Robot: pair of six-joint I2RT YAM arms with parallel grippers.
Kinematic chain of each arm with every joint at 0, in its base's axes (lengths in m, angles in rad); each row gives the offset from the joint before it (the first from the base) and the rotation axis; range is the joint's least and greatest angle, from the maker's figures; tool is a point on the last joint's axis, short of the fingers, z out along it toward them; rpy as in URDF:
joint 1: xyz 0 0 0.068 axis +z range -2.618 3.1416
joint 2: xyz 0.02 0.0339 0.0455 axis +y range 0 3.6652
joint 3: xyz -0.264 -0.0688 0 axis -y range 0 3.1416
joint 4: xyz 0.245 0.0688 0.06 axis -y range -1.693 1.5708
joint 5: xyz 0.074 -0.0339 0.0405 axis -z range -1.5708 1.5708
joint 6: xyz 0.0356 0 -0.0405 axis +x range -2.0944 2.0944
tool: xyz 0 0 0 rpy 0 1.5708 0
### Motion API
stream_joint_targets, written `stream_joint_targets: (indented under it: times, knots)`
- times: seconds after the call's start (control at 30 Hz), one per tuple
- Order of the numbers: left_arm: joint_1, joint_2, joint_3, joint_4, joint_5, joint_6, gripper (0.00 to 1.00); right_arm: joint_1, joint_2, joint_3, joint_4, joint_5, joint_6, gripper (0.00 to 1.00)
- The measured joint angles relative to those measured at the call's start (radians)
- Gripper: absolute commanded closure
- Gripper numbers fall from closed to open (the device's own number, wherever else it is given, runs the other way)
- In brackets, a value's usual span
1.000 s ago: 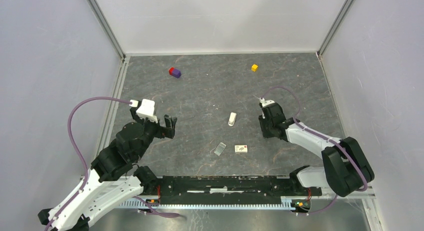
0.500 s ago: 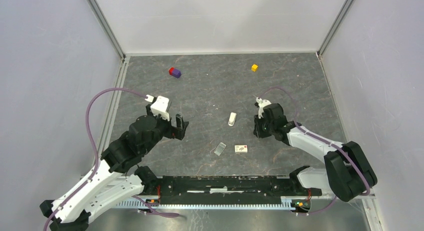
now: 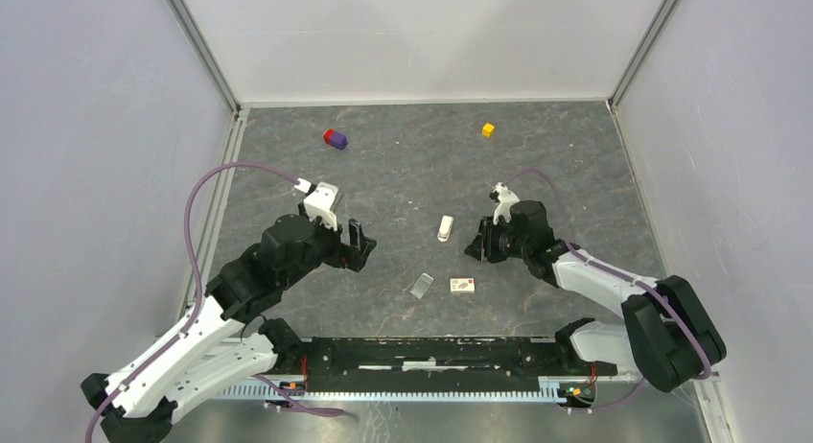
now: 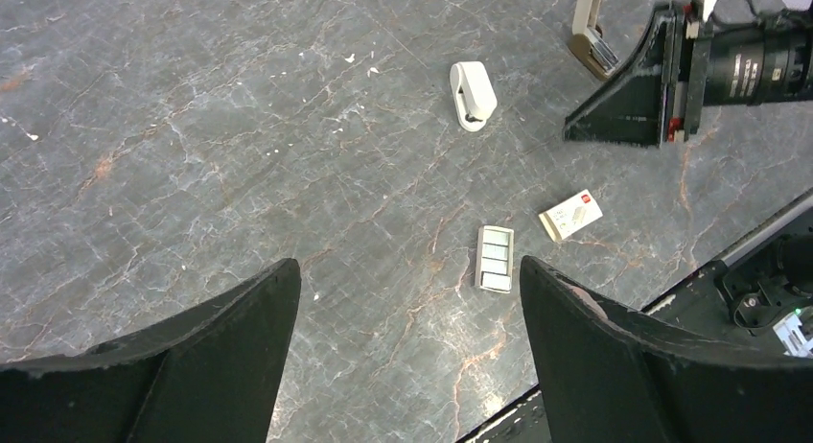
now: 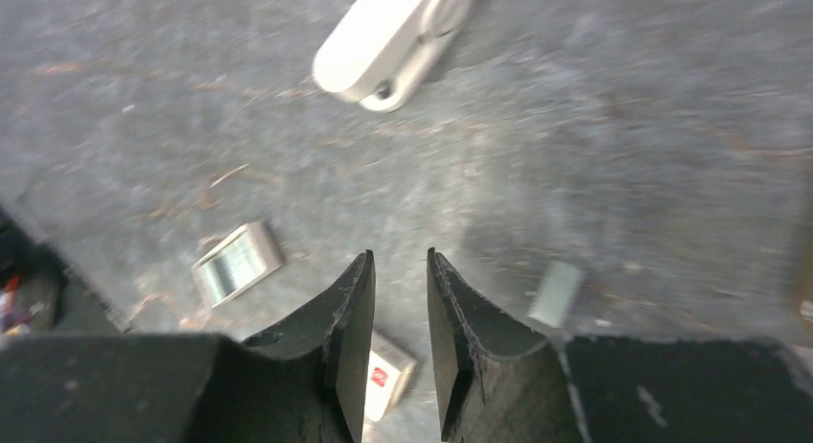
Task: Load the staples into the stapler
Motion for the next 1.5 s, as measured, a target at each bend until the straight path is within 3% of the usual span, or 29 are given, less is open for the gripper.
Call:
stream_joint_targets:
  times: [0.17, 0.33, 0.73, 0.97, 1.2, 1.5]
  knots:
    - [0.0, 0.056, 0.001, 0.002, 0.013, 0.0, 0.17, 0.002, -0.012, 0.097, -0.191, 0.245, -0.089, 0.59]
    - [0.0, 0.166, 0.01, 0.002, 0.039, 0.0, 0.11, 0.043, 0.006, 0.136, -0.302, 0.38, -0.125, 0.54]
    - [0.001, 0.148, 0.014, 0.003, 0.029, 0.0, 0.1, 0.191, 0.125, 0.205, -0.44, 0.639, -0.149, 0.61]
    - [0.001, 0.138, 0.014, 0.003, 0.029, 0.0, 0.12, 0.196, 0.137, 0.205, -0.443, 0.66, -0.155, 0.65]
    - [0.026, 0.138, 0.014, 0.021, 0.068, -0.01, 0.12, 0.196, 0.143, 0.198, -0.409, 0.649, -0.156, 0.76]
    - [0.13, 0.158, 0.006, 0.125, 0.28, -0.106, 0.15, 0.196, 0.112, 0.177, -0.348, 0.587, -0.203, 0.8]
